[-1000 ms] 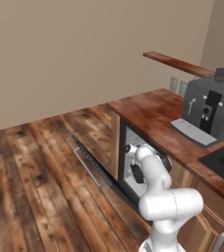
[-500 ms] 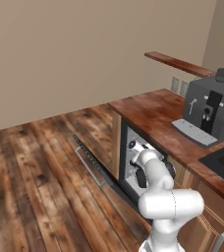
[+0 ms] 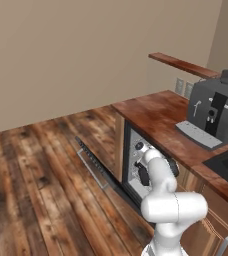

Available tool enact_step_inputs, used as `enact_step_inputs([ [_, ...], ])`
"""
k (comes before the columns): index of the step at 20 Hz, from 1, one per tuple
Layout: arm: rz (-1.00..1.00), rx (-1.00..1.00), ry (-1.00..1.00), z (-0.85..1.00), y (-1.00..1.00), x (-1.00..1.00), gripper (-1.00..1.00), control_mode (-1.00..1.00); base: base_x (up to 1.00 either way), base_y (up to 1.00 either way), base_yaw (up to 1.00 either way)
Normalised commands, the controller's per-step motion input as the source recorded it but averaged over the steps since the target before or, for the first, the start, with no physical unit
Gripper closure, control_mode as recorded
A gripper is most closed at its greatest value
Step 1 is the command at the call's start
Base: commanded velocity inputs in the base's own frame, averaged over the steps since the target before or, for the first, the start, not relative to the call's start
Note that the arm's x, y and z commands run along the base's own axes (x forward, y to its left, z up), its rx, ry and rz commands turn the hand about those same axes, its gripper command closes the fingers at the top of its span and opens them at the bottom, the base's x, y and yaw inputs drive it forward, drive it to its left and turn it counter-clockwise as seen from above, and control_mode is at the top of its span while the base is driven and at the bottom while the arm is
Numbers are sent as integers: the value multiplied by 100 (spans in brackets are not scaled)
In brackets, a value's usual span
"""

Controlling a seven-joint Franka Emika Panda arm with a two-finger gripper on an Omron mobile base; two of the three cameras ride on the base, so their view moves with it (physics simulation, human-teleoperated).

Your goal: Open the dishwasher door and pull out the top rack.

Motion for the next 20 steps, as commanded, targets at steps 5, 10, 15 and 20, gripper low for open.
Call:
enact_step_inputs([
  [5,0,4,13,-74,34,0,-100,-100,0,0,0],
  [10,0,3,12,-73,49,0,-100,-100,0,0,0],
  [15,0,3,12,-65,54,-2,-100,-100,0,0,0],
  [20,0,1,11,-66,67,-13,-100,-100,0,0,0],
])
